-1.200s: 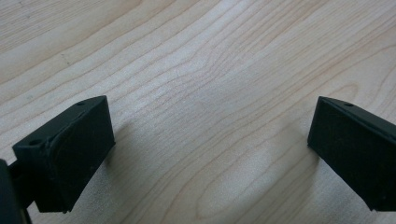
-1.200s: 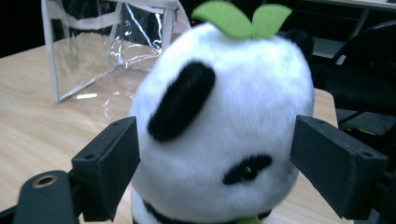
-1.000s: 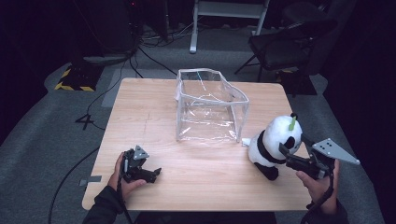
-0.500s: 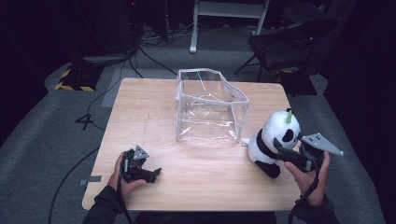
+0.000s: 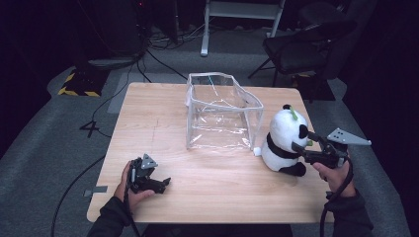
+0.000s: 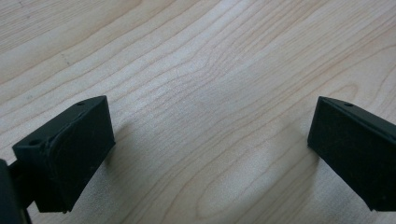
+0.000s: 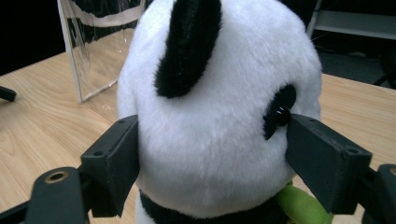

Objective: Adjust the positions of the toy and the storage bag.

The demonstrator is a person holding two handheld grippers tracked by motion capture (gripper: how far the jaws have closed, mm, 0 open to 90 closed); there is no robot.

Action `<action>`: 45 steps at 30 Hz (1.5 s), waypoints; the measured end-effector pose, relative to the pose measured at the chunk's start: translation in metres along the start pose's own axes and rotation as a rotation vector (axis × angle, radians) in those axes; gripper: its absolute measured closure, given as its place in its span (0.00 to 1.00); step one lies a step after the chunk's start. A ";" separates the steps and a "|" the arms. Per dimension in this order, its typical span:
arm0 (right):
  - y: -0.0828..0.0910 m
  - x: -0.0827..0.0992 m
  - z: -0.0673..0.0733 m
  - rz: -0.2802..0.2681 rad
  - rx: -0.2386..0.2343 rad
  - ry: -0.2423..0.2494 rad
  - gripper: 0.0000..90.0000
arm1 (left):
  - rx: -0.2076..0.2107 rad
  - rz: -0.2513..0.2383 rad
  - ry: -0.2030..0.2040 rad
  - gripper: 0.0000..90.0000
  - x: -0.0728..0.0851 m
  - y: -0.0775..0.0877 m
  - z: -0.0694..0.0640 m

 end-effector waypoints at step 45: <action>0.000 0.017 -0.001 -0.001 0.190 -0.086 0.55 | 0.000 0.000 0.000 0.01 0.000 0.000 0.000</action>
Point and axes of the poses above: each handheld gripper's, and its own axes: y roughly backward along the jaws, x roughly out of its underside, z roughly to its left, the point moved 10 cm from there along -y, roughly forward along the jaws, and after that the axes turned 3 degrees about y, right-handed, at the moved point
